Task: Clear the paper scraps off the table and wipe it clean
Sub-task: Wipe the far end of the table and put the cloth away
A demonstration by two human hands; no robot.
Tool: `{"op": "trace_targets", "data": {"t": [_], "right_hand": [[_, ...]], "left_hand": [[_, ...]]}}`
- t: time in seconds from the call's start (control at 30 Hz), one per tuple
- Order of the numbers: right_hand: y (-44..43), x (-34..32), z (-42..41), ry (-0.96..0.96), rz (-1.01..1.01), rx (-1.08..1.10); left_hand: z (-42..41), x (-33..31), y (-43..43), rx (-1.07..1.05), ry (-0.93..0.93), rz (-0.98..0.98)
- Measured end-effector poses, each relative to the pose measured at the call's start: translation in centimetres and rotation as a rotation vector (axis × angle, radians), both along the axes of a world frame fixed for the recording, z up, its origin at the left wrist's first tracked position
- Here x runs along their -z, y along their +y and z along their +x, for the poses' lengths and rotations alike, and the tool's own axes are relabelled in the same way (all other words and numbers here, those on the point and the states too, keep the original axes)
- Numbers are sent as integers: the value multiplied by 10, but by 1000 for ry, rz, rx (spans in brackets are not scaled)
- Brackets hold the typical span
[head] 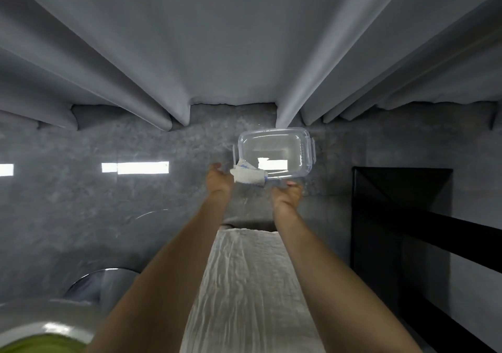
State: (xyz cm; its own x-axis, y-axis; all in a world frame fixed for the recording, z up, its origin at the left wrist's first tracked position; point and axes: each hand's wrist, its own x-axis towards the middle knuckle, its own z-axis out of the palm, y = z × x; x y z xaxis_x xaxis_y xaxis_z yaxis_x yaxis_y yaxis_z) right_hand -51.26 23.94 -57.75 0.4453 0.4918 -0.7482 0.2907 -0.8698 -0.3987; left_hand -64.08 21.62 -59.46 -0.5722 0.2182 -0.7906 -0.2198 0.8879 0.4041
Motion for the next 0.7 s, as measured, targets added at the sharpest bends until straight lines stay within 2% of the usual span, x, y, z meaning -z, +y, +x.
{"op": "trace_targets", "data": {"t": [0.13,0.27,0.4,0.57,0.7], "right_hand": [[3,-117,-7,50,37,-32],[1,-248,-17,81,138,-152],[1,-376,-13,48,313,-251],[-2,-497,21,-41,526,-286],[-10,-560,79,-199,635,-306]], "left_hand": [[0,-129,12,146,24,83],[-4,-263,10,526,153,220],[-20,-382,2,893,359,320],[-20,-494,10,1180,507,394],[27,-555,33,1348,580,538]]}}
